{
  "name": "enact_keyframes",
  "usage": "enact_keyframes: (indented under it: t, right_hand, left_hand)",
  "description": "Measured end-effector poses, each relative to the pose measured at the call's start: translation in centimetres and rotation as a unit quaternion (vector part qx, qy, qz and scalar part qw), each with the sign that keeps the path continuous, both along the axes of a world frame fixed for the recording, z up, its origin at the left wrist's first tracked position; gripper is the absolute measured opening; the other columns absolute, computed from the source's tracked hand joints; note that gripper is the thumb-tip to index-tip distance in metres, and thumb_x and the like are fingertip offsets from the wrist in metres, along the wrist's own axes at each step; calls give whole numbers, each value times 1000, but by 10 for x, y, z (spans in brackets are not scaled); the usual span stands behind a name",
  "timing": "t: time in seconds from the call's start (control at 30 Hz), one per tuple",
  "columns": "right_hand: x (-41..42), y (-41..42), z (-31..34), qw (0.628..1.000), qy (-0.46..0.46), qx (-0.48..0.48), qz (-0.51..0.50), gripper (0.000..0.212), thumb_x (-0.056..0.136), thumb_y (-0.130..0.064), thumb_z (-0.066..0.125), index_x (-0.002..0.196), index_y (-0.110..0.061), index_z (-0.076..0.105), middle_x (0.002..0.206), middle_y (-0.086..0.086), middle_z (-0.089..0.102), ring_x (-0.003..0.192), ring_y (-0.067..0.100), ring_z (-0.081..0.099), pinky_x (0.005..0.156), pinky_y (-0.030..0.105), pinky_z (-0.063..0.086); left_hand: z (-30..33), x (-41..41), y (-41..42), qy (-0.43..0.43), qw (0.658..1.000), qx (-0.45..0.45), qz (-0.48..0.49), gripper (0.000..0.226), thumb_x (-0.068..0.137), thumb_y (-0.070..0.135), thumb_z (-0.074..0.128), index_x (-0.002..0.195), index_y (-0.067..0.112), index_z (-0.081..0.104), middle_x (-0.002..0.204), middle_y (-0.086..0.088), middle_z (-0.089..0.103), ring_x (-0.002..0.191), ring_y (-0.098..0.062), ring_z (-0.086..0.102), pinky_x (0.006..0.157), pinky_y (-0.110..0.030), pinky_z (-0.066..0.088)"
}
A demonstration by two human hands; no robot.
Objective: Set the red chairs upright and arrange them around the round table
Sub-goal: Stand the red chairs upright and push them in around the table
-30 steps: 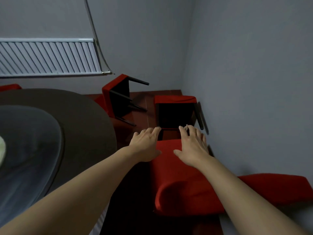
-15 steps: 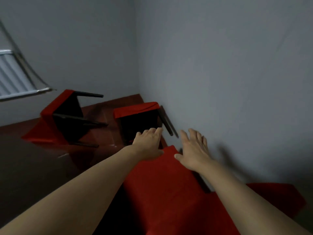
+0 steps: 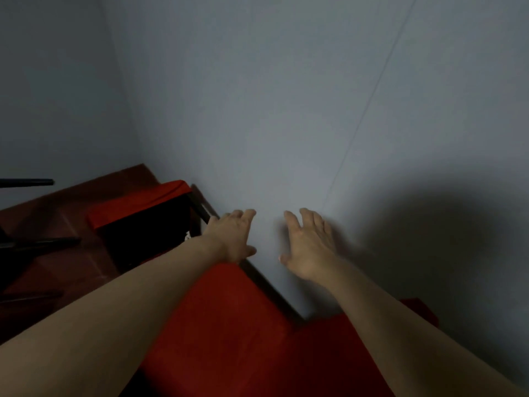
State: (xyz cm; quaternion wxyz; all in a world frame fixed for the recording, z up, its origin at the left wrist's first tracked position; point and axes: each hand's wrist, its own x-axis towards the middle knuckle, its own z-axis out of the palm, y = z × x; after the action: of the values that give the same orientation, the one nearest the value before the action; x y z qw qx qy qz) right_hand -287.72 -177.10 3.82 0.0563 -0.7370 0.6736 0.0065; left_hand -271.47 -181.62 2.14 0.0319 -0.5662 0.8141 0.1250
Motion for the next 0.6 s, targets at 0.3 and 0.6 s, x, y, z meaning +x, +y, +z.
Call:
enact_keyframes:
  t: [0.3,0.6]
  right_hand:
    - [-51,-7,-7,1000,-27,-6,-10,81,89,-37,60,150,-20,8,154,11,8,142,31,5,115,43,6]
    - [-103,0,-24,998,-32,1,-53,79,88,-35,61,148,-20,12,151,13,12,141,32,7,116,45,1]
  left_hand:
    - [11,-54,0,-31,999,-6,-16,83,88,41,61,150,17,11,151,-9,29,136,-28,33,111,-49,27]
    - [-5,-111,-1,-38,997,12,-63,85,88,43,61,150,18,9,152,-9,26,137,-28,31,111,-47,26]
